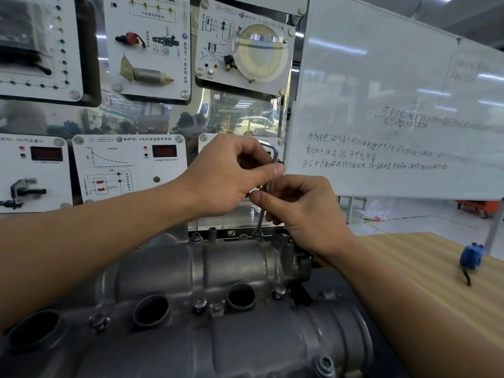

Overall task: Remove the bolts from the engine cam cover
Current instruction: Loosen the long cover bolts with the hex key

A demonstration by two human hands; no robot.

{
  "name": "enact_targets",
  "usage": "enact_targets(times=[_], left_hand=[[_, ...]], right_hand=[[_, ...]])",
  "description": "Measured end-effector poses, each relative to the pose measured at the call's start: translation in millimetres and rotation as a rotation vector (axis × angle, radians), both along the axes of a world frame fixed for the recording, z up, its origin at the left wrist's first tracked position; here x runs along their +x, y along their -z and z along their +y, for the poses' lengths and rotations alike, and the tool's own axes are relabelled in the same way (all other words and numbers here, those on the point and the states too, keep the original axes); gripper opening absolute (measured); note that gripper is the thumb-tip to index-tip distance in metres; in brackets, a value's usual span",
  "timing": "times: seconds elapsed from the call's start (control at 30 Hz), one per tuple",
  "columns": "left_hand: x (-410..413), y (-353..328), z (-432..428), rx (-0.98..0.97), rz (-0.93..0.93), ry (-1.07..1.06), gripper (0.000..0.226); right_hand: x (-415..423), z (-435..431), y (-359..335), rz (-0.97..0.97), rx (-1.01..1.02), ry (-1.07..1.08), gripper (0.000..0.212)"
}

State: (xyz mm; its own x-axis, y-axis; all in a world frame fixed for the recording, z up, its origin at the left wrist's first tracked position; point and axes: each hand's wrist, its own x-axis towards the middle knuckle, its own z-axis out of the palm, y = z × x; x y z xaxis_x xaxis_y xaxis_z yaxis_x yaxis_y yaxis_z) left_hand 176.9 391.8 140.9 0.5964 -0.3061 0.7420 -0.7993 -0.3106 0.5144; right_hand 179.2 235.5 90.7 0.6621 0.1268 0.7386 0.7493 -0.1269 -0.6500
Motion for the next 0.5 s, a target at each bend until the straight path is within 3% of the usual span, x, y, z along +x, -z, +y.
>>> enact_targets(times=[0.2,0.33,0.5], left_hand=[[2.8,6.4,-0.5,-0.133,0.143,0.068,0.013],[4.9,6.9,5.9,-0.062,0.323,0.200,0.028],[4.2,3.5,11.6,-0.055,0.386,0.303,0.021]], right_hand=[[-1.0,0.9,-0.1,0.005,0.055,0.006,0.020],[-2.4,-0.3,0.2,0.004,-0.023,0.010,0.019],[-2.1,-3.3,-0.8,0.037,-0.079,0.006,0.017]])
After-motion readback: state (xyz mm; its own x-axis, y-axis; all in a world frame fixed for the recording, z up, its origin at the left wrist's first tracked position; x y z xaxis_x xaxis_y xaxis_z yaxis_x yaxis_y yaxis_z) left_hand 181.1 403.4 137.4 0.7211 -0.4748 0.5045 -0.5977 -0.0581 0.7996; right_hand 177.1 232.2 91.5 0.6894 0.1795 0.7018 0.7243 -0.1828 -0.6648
